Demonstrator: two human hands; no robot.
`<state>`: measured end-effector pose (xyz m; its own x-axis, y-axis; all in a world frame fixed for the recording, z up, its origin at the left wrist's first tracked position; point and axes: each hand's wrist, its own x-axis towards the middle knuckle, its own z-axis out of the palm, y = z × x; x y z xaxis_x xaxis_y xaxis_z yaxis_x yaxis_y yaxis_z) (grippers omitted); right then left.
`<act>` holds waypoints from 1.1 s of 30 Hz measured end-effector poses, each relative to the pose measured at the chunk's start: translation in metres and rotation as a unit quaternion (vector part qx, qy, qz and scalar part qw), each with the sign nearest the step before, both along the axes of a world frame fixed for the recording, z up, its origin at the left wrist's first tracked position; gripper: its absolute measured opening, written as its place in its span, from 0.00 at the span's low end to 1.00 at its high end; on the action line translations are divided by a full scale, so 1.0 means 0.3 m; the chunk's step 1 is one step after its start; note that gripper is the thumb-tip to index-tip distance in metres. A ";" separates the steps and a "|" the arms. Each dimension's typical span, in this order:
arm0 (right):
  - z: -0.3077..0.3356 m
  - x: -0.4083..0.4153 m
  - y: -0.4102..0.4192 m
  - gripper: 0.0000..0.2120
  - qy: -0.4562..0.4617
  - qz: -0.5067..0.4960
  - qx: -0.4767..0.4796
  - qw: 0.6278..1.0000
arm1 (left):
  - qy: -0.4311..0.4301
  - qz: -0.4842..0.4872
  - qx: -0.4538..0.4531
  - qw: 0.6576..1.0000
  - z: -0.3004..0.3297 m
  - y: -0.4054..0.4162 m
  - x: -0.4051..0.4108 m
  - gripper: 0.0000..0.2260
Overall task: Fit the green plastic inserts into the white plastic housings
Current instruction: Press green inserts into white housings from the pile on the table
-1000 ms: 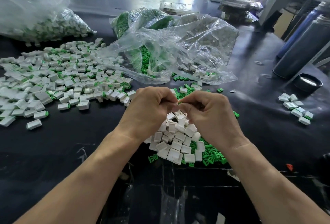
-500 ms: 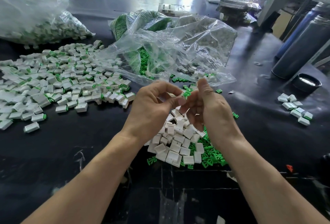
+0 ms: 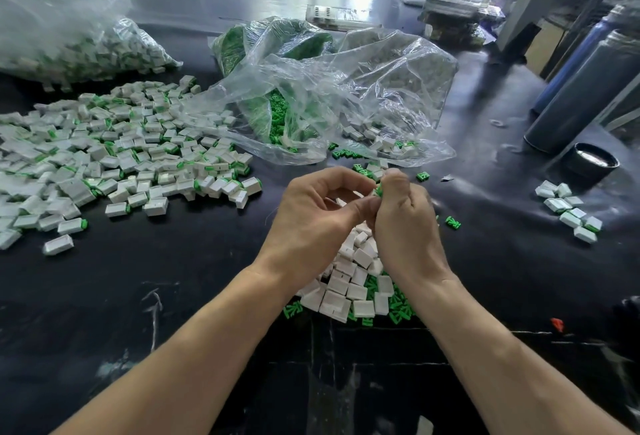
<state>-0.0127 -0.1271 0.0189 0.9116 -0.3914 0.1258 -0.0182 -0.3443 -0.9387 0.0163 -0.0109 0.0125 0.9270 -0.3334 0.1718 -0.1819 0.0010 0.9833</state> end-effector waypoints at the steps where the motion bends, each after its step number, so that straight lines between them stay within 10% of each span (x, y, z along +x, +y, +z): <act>1: 0.000 0.002 0.001 0.25 -0.006 0.001 -0.003 1.000 | 0.001 0.000 0.002 1.000 0.000 0.001 0.000 0.05; 33: -0.068 0.040 -0.011 0.27 -0.048 0.004 0.020 0.999 | -0.003 0.003 -0.012 1.000 -0.008 0.005 0.005 0.04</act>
